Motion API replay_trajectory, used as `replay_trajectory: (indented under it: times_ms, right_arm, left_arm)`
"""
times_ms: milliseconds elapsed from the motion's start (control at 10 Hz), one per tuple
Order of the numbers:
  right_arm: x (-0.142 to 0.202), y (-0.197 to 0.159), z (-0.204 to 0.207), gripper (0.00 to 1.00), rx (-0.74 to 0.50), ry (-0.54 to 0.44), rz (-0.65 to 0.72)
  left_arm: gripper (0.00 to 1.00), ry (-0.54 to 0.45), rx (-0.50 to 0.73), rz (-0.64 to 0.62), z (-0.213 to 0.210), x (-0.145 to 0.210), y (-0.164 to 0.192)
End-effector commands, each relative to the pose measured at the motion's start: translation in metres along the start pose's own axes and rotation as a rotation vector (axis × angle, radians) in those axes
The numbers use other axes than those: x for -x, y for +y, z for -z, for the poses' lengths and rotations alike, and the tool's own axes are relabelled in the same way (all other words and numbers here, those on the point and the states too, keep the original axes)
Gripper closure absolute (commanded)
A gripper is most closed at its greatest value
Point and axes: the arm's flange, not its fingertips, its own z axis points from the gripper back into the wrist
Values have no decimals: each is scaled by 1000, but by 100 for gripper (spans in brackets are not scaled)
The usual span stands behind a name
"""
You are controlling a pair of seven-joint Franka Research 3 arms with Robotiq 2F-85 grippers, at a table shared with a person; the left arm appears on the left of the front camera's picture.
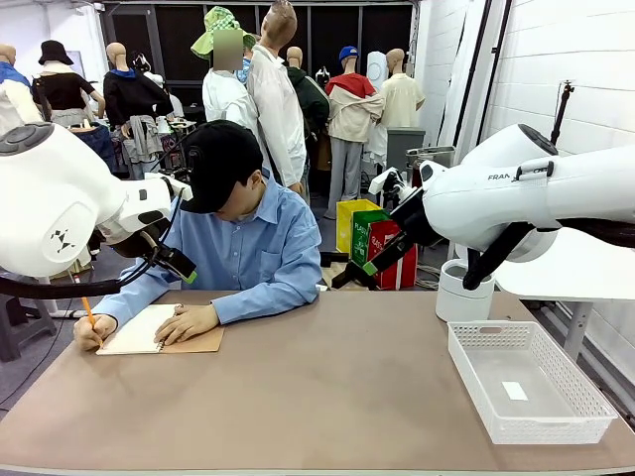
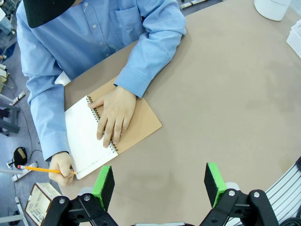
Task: Sort the paper based on its condition.
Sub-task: If a person hands you a paper, place it in the Organizing basket , and if it's crumpled, put it in the Trash can.
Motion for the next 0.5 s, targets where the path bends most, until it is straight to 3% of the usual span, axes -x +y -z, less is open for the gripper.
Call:
replay_trajectory:
  times_ms: [0, 400]
  right_arm:
    - [1, 1, 1, 0, 4, 3, 9]
    - [1, 1, 1, 0, 4, 3, 9]
  left_arm:
    - [0, 5, 2, 0, 0, 1, 0]
    - [0, 5, 2, 0, 0, 1, 0]
